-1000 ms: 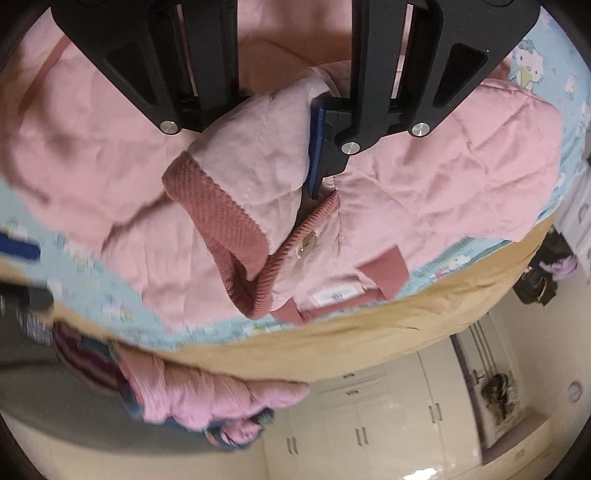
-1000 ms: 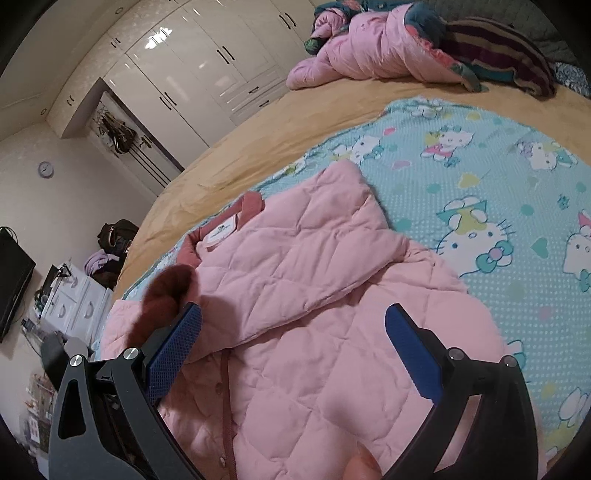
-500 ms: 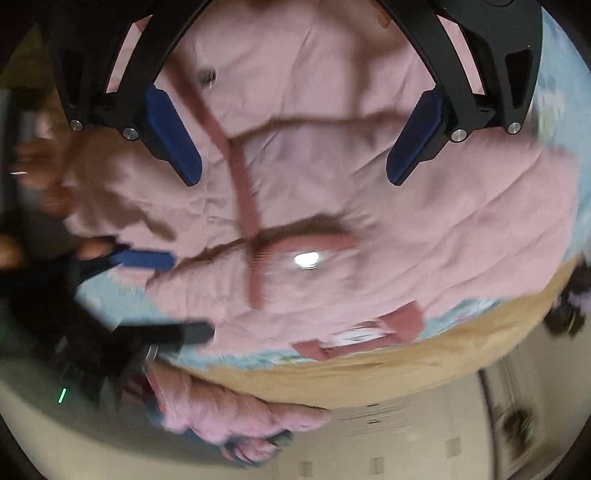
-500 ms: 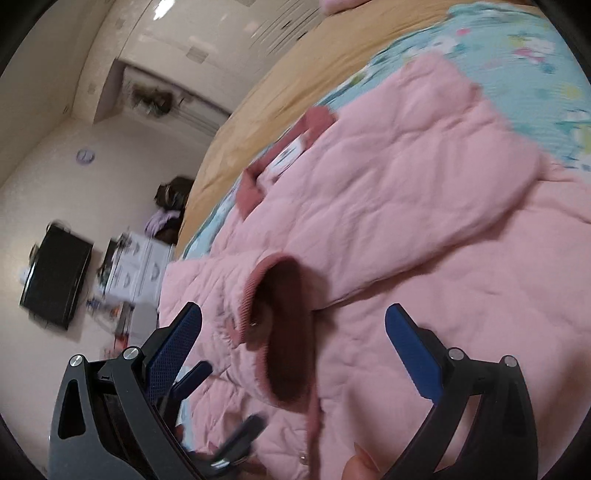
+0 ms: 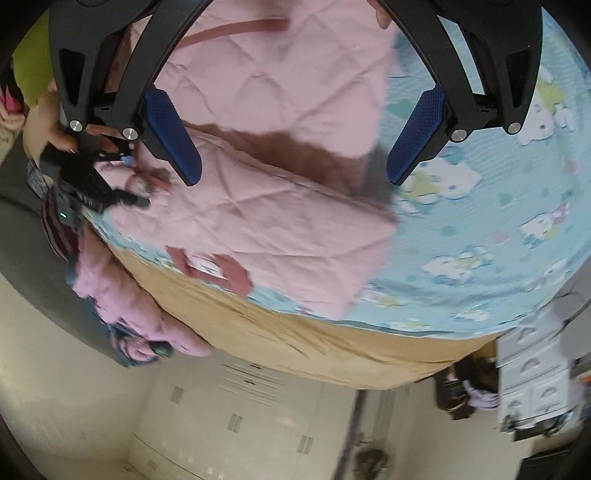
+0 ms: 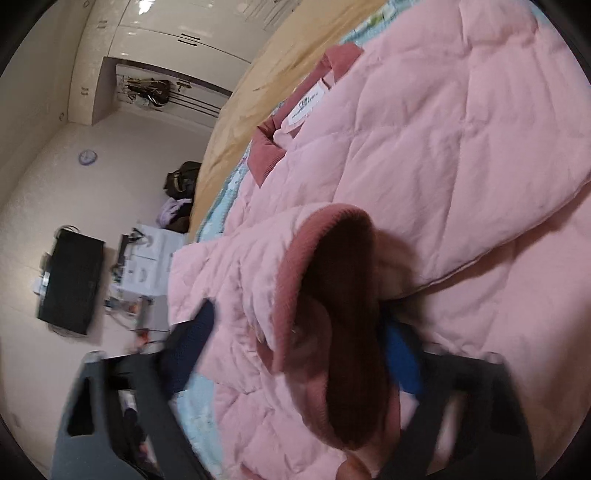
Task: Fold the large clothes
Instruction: 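Grasp a pink sleeve cuff with the right gripper and lift it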
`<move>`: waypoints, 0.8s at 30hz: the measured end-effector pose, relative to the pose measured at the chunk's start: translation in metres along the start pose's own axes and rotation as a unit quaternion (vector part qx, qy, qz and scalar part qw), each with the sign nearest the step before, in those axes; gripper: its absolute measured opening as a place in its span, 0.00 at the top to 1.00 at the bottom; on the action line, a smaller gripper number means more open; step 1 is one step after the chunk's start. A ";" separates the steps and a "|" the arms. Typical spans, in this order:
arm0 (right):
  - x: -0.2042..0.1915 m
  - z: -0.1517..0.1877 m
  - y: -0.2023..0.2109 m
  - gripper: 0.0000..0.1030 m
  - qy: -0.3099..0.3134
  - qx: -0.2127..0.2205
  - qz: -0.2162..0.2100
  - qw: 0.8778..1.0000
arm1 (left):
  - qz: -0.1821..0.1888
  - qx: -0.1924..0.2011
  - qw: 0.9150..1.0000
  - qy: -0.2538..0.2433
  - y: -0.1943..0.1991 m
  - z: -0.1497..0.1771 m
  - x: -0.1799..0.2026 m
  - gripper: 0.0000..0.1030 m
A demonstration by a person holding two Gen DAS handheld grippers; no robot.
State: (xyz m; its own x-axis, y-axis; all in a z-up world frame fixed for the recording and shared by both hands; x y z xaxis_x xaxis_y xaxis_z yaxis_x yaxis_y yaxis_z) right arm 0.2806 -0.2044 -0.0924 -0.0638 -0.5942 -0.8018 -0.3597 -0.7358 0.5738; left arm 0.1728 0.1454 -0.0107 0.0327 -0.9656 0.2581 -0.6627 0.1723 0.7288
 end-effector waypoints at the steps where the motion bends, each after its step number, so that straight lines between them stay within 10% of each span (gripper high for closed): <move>1: -0.003 0.001 0.001 0.59 0.007 0.001 0.001 1.000 | -0.009 0.003 1.000 0.003 0.002 -0.001 -0.004 0.09; 8: -0.071 0.004 0.027 0.85 0.141 0.045 0.000 0.989 | -0.023 0.024 0.999 0.030 0.014 -0.007 -0.018 0.09; 17: -0.182 -0.035 0.117 0.87 0.345 0.146 0.062 0.925 | -0.068 0.049 0.996 0.023 0.024 -0.036 -0.022 0.09; 24: -0.157 -0.081 0.143 0.88 0.331 0.163 0.128 0.921 | -0.045 0.043 0.998 -0.004 -0.001 -0.085 0.005 0.09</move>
Point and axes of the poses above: each gripper's, at about its wrist camera, not at the fingertips, and y roughly against the way its jaws point, x to its right, z to its underside, the point moved 2 cm from there along -y, roughly the way its jaws point, and after that the axes turned 9 degrees about -x, right-handed, at the moved point
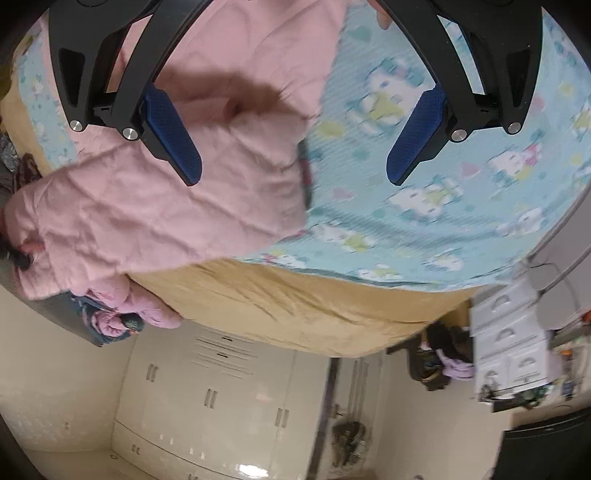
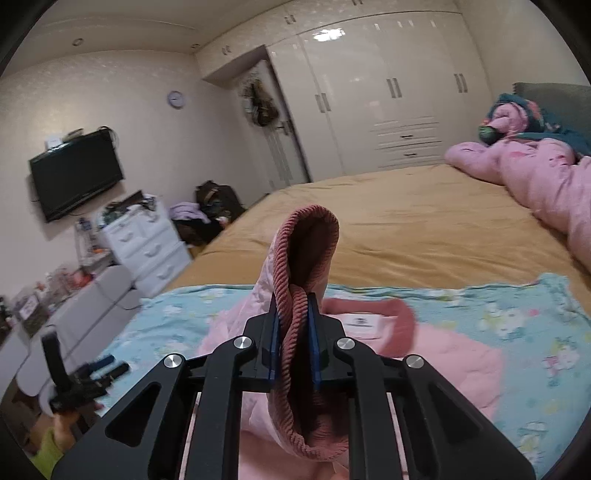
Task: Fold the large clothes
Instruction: 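Grasp a pink sleeve cuff with the right gripper and lift it, then carry the cuff across the coat body and open the right gripper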
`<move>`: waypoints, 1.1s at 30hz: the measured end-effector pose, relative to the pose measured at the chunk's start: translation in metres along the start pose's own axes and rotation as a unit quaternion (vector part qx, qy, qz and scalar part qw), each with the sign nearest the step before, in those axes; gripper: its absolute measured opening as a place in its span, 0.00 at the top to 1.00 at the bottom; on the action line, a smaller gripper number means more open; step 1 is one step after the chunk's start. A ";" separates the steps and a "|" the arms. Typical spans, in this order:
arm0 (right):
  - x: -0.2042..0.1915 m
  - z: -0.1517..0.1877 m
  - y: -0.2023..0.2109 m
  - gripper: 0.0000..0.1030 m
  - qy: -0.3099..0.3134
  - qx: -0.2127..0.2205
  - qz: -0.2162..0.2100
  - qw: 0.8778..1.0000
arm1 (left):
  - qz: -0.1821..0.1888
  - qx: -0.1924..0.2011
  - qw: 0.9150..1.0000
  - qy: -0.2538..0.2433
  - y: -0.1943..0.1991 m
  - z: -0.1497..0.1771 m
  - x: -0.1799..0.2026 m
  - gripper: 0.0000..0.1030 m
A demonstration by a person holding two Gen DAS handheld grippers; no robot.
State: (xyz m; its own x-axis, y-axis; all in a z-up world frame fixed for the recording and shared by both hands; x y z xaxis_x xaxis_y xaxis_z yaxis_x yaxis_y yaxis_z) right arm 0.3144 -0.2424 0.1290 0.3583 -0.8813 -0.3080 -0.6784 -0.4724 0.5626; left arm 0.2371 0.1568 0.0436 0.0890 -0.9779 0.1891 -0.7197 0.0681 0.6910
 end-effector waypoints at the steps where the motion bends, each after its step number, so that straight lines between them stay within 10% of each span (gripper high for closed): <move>1: 0.012 0.003 -0.003 0.88 -0.007 -0.006 0.010 1.000 | 0.009 -0.005 1.000 -0.001 -0.008 -0.007 0.005 0.09; 9: 0.078 0.042 -0.024 0.88 -0.055 -0.041 0.051 0.996 | 0.051 -0.080 0.995 -0.010 -0.098 -0.039 0.056 0.12; 16: 0.102 0.063 -0.038 0.89 -0.078 -0.060 0.063 0.993 | 0.052 -0.147 0.987 -0.031 -0.159 -0.019 0.076 0.88; 28: 0.110 0.078 -0.063 0.87 -0.086 -0.097 0.083 0.988 | 0.018 -0.213 0.974 -0.080 -0.211 0.022 0.075 0.93; 31: 0.111 0.081 -0.070 0.81 -0.088 -0.117 0.108 0.983 | 0.023 -0.218 0.973 -0.073 -0.215 0.023 0.073 0.93; 33: 0.110 0.082 -0.069 0.58 -0.091 -0.120 0.126 0.981 | 0.025 -0.218 0.973 -0.073 -0.215 0.024 0.073 0.93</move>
Point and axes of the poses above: each gripper's, at about its wrist camera, not at the fingertips, and y roughly against the way its jaws point, x to its right, z to its underside, the point moved 2 cm from there along -y, roughly the way its jaws point, and after that the axes turned 9 degrees about -x, right-handed, at the moved point
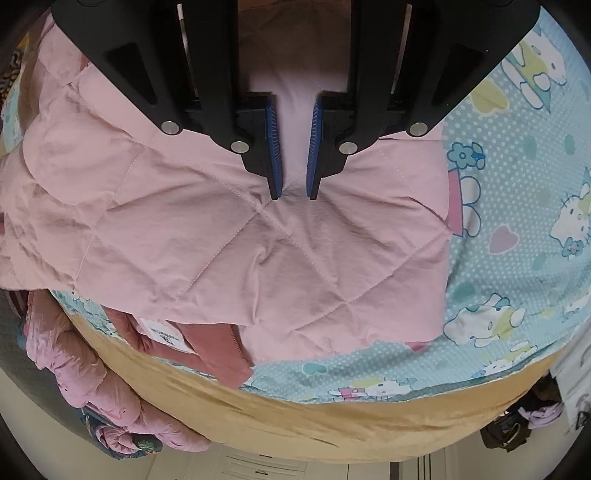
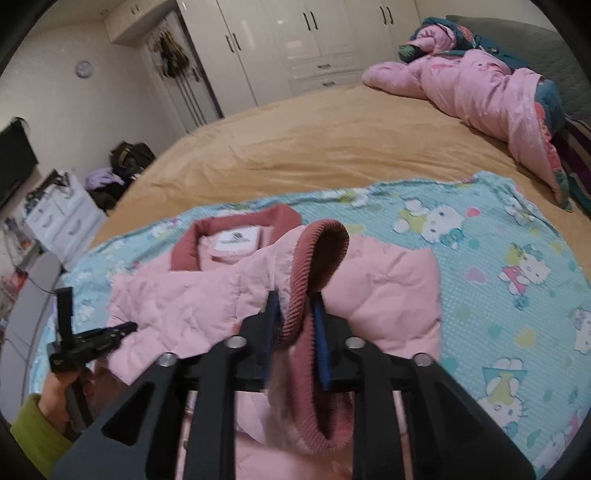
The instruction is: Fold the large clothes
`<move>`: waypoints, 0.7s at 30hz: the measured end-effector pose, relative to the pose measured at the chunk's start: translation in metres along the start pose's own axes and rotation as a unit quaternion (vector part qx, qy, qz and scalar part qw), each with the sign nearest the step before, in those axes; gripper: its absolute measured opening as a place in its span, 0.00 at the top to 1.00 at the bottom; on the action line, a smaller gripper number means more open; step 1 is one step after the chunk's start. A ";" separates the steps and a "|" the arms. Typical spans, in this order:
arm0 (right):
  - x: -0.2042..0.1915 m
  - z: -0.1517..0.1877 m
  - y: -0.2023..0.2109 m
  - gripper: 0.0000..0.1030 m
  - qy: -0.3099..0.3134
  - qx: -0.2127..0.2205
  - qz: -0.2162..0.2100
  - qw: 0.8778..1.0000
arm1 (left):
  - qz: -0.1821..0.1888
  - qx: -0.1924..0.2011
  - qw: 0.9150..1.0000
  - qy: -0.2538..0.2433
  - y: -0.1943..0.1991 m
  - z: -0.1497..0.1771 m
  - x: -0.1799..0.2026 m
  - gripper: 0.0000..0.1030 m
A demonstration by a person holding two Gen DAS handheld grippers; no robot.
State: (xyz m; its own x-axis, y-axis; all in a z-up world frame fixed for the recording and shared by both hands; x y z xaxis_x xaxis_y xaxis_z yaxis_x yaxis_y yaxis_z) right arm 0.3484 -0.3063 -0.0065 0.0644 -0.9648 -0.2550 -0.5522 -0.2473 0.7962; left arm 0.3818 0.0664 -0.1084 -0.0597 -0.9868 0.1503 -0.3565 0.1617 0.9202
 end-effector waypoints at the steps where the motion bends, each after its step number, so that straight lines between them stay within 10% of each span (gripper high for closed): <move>1: 0.000 0.000 0.003 0.53 -0.001 0.007 0.009 1.000 | 0.001 0.001 1.000 0.000 0.000 0.001 0.000 0.93; 6: -0.033 0.000 0.010 0.40 0.052 0.029 0.033 0.998 | 0.003 0.004 1.000 0.001 -0.001 0.001 0.000 0.93; 21: -0.089 0.024 -0.132 0.26 0.117 -0.134 0.099 0.979 | 0.011 0.006 1.000 0.003 -0.002 0.002 -0.002 0.93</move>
Point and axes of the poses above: each gripper's, at about its wrist camera, not at the fingertips, and y roughly against the way its jaws point, x to its right, z to its underside, the point moved 2 cm from there along -y, roughly the way its jaws point, and after that the axes turned 9 degrees about -x, right-handed, at the moved point
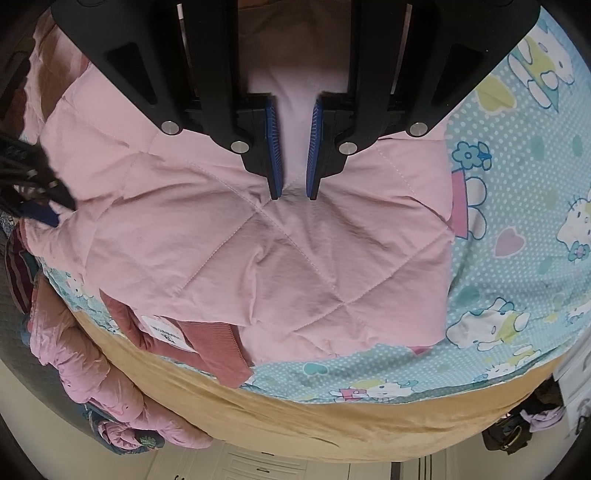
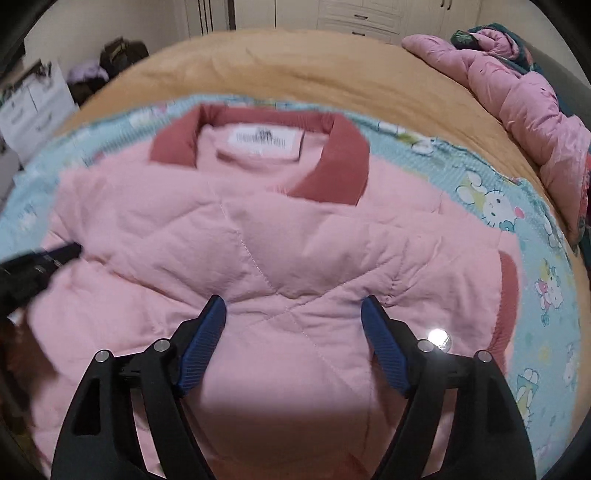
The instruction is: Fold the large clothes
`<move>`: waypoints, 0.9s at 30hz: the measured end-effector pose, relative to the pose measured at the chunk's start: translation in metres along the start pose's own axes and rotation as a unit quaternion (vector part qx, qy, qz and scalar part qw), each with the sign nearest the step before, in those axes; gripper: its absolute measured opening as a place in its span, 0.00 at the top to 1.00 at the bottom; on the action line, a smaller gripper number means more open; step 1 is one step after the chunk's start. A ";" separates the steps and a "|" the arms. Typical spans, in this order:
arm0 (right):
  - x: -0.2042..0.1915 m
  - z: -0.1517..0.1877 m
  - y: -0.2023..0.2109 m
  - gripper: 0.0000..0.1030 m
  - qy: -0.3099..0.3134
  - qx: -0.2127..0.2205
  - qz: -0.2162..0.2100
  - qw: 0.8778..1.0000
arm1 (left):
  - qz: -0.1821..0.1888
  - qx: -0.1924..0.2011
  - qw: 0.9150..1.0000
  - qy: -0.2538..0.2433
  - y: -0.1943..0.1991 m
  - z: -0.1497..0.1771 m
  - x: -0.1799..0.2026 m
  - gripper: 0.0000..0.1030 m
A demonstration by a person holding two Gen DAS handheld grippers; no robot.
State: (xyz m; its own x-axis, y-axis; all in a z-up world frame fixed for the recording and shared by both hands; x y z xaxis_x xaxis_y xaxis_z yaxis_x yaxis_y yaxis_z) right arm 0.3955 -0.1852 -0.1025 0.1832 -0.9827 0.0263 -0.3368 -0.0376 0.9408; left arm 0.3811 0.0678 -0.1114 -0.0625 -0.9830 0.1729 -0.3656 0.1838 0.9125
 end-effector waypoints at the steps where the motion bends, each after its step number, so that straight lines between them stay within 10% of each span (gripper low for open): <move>1: 0.000 0.001 -0.004 0.26 -0.001 -0.002 -0.001 1.000 | -0.001 0.001 1.000 -0.001 -0.001 0.000 0.000 0.93; 13: 0.004 0.008 0.011 0.26 -0.020 0.013 -0.016 1.000 | -0.005 0.015 1.000 0.000 0.009 0.002 0.000 0.92; 18: 0.000 0.046 0.061 0.24 -0.013 0.075 -0.079 0.994 | -0.013 0.049 0.998 -0.024 0.047 0.022 0.016 0.54; 27: 0.002 0.078 0.039 0.24 -0.031 0.030 -0.090 0.995 | -0.038 0.029 0.998 -0.044 0.038 0.044 0.035 0.50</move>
State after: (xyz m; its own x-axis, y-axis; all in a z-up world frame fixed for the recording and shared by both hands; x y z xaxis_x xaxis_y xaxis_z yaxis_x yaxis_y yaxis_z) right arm 0.3105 -0.2027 -0.0921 0.1883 -0.9682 -0.1645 -0.3587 -0.2237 0.9063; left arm 0.3243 0.0399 -0.0873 -0.1128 -0.9912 0.0694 -0.4245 0.1113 0.8986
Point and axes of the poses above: each gripper's, at about its wrist camera, not at the fingertips, and y roughly against the way its jaws point, x to its right, z to its underside, the point moved 2 cm from there along -y, roughly the way its jaws point, and after that the axes turned 9 degrees about -x, right-handed, at the moved point
